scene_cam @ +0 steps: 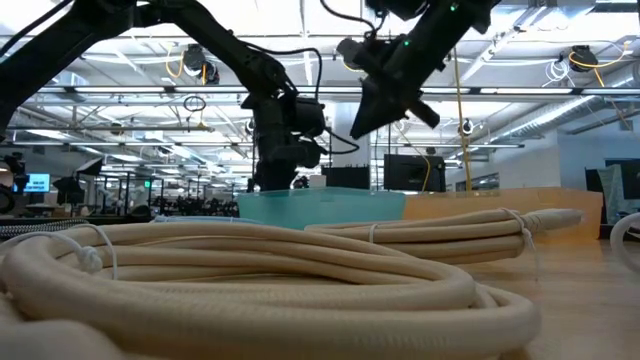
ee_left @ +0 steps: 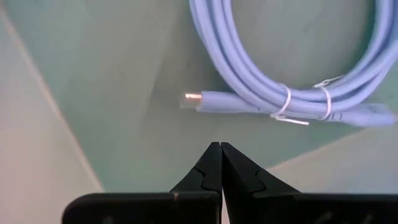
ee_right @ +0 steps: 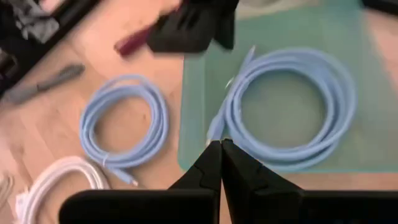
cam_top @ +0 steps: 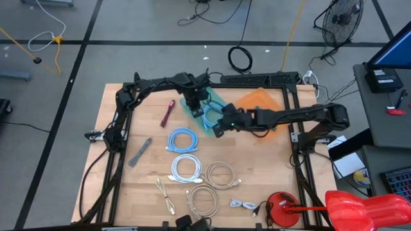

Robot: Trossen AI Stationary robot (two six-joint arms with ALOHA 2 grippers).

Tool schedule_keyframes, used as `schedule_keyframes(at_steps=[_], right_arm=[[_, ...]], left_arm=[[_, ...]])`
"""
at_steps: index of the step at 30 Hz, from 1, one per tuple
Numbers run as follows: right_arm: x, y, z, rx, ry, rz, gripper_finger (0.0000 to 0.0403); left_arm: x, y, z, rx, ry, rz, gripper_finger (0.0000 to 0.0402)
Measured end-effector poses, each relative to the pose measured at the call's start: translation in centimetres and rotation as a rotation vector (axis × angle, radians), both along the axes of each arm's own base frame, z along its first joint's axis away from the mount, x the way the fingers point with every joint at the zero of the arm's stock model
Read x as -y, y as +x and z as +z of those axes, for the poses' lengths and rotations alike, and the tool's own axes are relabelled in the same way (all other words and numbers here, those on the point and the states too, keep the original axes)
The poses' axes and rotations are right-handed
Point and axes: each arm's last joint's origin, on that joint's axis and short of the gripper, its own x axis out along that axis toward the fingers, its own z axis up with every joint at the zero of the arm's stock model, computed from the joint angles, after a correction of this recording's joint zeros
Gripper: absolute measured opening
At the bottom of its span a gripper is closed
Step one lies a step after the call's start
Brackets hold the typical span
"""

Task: Pick & Place USB Port
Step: Put the right light blue charger cable into the green bin

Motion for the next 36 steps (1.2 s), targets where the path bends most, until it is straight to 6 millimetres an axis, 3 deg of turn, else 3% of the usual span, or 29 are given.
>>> schedule_keyframes(at_steps=[8, 36], right_arm=[[0.1, -0.7, 0.6, -0.012, -0.024, -0.039, 0.0000], [-1.2, -0.9, 0.1, -0.062, -0.019, -0.001, 0.0000]], left_arm=[[0.0, 0.0, -1.7, 0.044, -0.001, 0.011, 0.0000], [-0.8, 1.2, -2.1, 0.146, 0.067, 0.021, 0.0000]])
